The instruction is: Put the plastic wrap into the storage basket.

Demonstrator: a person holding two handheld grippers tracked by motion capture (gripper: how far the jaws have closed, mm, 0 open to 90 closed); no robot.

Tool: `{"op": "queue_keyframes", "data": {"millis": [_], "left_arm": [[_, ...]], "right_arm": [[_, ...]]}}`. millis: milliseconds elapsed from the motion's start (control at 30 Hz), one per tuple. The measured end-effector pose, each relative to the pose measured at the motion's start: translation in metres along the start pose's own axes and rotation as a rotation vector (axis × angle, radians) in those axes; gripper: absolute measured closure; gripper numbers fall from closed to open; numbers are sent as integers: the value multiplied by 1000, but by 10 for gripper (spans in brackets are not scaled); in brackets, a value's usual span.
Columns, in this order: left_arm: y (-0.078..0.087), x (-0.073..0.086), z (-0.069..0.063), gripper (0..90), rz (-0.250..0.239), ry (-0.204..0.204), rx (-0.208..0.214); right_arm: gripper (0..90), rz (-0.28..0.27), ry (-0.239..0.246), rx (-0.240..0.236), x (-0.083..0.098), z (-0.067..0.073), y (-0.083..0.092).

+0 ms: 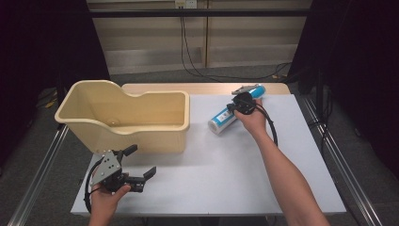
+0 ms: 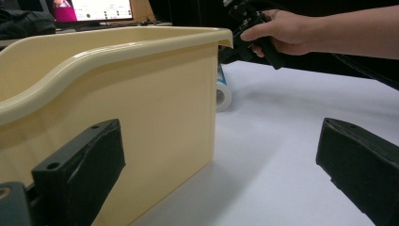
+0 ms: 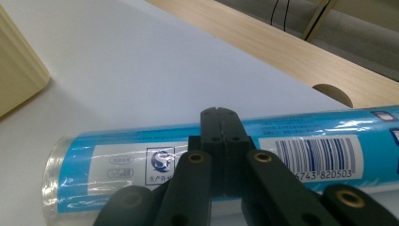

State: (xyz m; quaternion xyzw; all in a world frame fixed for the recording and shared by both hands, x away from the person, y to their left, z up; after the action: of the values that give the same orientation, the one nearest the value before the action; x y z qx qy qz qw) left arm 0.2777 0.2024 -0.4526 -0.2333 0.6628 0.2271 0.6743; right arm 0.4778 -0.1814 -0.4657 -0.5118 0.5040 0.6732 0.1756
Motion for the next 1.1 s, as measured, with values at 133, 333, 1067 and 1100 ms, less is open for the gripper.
{"op": "queue_keyframes", "data": {"millis": [133,333,1067,1100], "left_arm": [[1,-1,1,14,0,-4,-4],[0,-1,0,15,0,-8,-4],[-3,0,-3,17,10,-10,9],[-3,0,-3,17,10,-10,7]], "right_arm": [[900,15,14,5,3,-3,7],[900,-17,-6,21,7,-14,19],[900,3,8,15,13,-26,21],[900,7,3,12,15,-27,25]]}}
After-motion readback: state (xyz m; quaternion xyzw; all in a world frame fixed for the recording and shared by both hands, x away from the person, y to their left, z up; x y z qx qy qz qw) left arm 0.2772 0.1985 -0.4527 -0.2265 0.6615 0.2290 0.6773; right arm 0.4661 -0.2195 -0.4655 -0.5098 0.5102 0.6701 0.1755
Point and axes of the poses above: each handheld gripper's, and its own axes: y roughly backward along the jaws, x roughly out of its underside, z roughly to its left, the point moved 4 cm from there along -y, roughly forward along the jaws, and after that the axes turned 11 degrees about -z, right-handed, at the moved point
